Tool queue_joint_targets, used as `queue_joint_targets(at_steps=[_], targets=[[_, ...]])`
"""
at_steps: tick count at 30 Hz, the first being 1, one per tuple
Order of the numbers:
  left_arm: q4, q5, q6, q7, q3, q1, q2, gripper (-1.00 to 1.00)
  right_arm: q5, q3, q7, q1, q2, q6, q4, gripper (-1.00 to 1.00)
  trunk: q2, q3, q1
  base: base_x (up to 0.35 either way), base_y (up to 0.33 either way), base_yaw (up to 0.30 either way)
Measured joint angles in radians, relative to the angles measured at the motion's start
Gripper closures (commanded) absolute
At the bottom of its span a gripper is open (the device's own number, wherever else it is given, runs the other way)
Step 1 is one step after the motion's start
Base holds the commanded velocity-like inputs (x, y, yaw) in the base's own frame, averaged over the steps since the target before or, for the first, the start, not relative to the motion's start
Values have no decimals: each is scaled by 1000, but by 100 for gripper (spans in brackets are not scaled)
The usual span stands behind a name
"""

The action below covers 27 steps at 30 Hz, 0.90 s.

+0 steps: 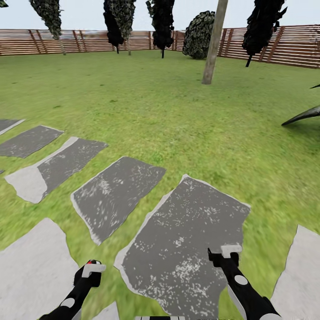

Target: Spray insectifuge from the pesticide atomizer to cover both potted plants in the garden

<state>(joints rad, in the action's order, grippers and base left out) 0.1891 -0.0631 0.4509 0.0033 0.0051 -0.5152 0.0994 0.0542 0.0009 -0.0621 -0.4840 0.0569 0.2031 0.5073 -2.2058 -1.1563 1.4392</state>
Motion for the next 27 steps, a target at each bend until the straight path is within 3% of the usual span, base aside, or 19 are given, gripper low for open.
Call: queue_joint_targets(at_steps=[27], targets=[[0,0,0,0,1,0,0,100,0,-1,0,0,0,0,0,-100,0,26,0,0,0,-256]])
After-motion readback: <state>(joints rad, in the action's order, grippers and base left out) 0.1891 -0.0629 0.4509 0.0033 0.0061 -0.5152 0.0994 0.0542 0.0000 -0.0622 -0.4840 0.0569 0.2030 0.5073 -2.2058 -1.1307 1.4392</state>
